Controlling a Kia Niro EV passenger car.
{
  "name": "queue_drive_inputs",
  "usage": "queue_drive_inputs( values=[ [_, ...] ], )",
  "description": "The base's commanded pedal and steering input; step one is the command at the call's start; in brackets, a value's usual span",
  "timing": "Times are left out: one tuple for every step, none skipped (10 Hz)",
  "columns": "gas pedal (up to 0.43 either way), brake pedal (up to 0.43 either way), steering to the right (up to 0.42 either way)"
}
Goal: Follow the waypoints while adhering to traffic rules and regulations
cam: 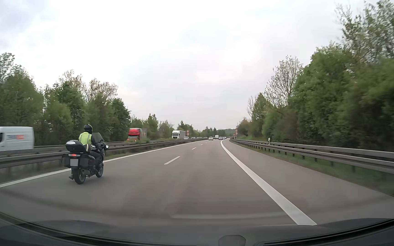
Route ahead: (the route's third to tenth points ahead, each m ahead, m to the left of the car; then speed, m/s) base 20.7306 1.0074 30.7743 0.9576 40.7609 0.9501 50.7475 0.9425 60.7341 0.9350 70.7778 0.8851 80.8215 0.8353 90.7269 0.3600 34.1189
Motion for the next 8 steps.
queue_drive_inputs(
  values=[
    [0.331, 0.0, 0.0],
    [0.331, 0.0, 0.0],
    [0.331, 0.0, 0.0],
    [0.331, 0.0, 0.0],
    [0.331, 0.0, 0.0],
    [0.331, 0.0, 0.0],
    [0.331, 0.0, 0.0],
    [0.331, 0.0, 0.0]
  ],
)
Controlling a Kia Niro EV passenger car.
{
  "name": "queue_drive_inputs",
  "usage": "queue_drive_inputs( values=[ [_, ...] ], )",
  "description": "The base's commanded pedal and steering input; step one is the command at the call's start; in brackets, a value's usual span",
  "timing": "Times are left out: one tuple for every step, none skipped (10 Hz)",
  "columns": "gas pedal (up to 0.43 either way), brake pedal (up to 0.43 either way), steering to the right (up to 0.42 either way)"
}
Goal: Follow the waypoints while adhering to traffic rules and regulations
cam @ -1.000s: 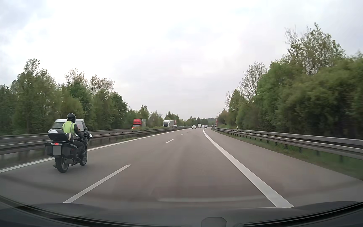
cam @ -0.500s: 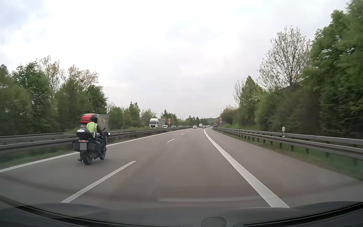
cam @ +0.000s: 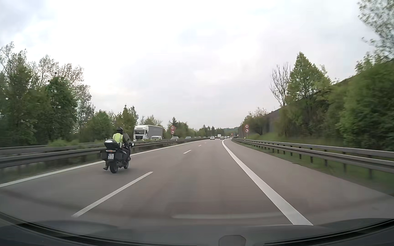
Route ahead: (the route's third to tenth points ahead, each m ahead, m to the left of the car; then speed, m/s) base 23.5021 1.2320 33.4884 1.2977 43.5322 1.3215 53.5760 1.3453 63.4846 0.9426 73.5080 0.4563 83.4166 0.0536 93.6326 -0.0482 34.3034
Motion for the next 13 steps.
queue_drive_inputs(
  values=[
    [0.331, 0.0, 0.001],
    [0.331, 0.0, 0.001],
    [0.331, 0.0, 0.002],
    [0.331, 0.0, 0.002],
    [0.331, 0.0, 0.002],
    [0.331, 0.0, 0.002],
    [0.331, 0.0, 0.002],
    [0.319, 0.0, 0.003],
    [0.287, 0.0, 0.004],
    [0.287, 0.0, 0.004],
    [0.28, 0.0, 0.004],
    [0.26, 0.0, 0.004],
    [0.24, 0.0, 0.004]
  ],
)
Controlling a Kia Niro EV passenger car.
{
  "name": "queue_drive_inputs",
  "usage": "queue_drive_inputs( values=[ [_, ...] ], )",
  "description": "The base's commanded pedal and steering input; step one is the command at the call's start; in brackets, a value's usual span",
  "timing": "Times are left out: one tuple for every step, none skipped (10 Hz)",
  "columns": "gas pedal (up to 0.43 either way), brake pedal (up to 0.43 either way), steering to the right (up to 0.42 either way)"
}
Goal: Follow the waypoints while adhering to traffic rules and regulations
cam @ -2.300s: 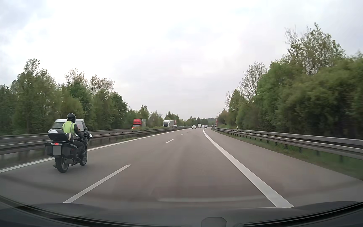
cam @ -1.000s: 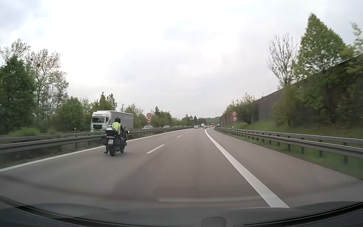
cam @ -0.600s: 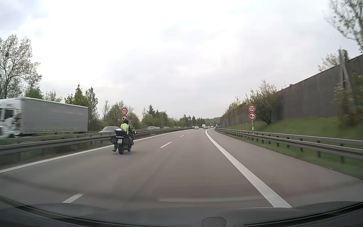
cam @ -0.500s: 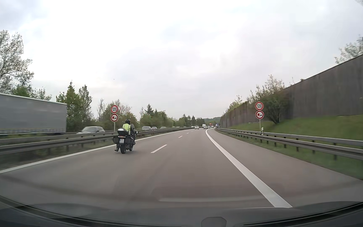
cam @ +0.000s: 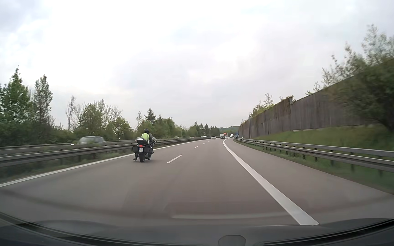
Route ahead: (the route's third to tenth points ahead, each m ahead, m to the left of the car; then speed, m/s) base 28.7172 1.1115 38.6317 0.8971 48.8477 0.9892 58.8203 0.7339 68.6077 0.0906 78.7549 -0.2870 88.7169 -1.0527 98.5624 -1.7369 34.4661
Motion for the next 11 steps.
queue_drive_inputs(
  values=[
    [0.24, 0.0, 0.004],
    [0.228, 0.0, 0.004],
    [0.228, 0.0, 0.004],
    [0.228, 0.0, 0.004],
    [0.228, 0.0, 0.004],
    [0.228, 0.0, 0.004],
    [0.228, 0.0, 0.004],
    [0.228, 0.0, 0.004],
    [0.228, 0.0, 0.004],
    [0.228, 0.0, 0.004],
    [0.228, 0.0, 0.004]
  ],
)
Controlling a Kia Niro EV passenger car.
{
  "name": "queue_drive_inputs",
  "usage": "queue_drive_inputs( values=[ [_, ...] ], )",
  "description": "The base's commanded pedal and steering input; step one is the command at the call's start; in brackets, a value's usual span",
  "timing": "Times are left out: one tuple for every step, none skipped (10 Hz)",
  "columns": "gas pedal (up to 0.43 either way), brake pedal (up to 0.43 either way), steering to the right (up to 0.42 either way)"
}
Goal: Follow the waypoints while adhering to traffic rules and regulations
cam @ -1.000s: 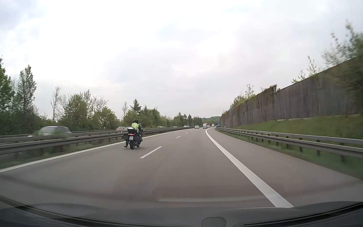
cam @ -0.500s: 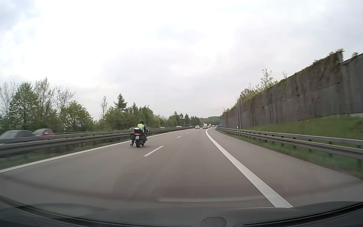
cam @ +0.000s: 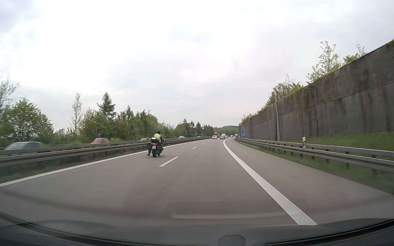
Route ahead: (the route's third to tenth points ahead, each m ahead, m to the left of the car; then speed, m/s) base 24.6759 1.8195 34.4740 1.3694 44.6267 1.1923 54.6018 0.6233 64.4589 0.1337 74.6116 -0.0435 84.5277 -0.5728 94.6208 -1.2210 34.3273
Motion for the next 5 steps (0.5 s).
queue_drive_inputs(
  values=[
    [0.228, 0.0, 0.004],
    [0.228, 0.0, 0.004],
    [0.228, 0.0, 0.004],
    [0.228, 0.0, 0.004],
    [0.24, 0.0, 0.004]
  ],
)
